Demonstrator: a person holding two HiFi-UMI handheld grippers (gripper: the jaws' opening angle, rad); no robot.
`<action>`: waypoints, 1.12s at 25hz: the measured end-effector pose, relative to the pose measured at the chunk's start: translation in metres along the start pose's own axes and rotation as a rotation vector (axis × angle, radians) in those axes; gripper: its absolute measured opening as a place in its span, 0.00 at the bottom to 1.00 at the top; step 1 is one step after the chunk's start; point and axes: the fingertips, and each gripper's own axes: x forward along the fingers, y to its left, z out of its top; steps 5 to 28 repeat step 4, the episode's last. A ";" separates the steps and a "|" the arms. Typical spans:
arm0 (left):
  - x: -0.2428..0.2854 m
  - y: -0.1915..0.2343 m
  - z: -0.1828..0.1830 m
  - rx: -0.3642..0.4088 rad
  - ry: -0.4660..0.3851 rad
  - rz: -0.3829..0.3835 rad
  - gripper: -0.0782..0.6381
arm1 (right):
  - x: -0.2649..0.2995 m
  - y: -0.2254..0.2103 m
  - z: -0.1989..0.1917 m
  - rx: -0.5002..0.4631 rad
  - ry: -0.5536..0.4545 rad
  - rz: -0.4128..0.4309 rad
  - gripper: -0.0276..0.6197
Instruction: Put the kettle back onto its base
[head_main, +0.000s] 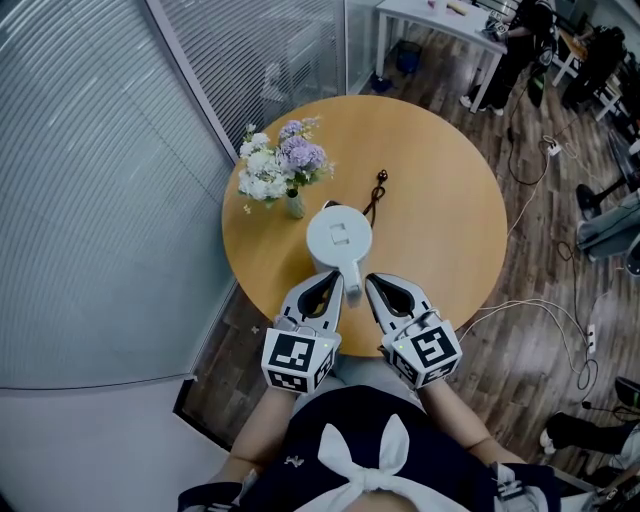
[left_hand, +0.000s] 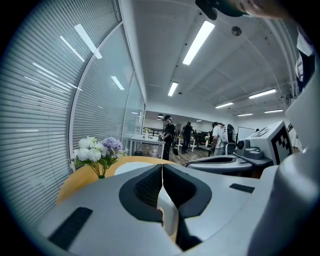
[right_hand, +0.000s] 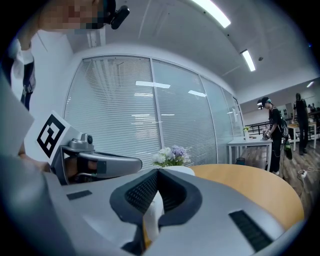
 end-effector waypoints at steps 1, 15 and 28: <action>0.000 -0.001 0.001 0.000 0.000 -0.001 0.15 | 0.000 0.000 0.001 0.000 0.002 0.000 0.08; 0.000 -0.002 0.003 0.002 0.002 -0.003 0.15 | -0.001 -0.001 0.002 0.000 0.008 -0.003 0.08; 0.000 -0.002 0.003 0.002 0.002 -0.003 0.15 | -0.001 -0.001 0.002 0.000 0.008 -0.003 0.08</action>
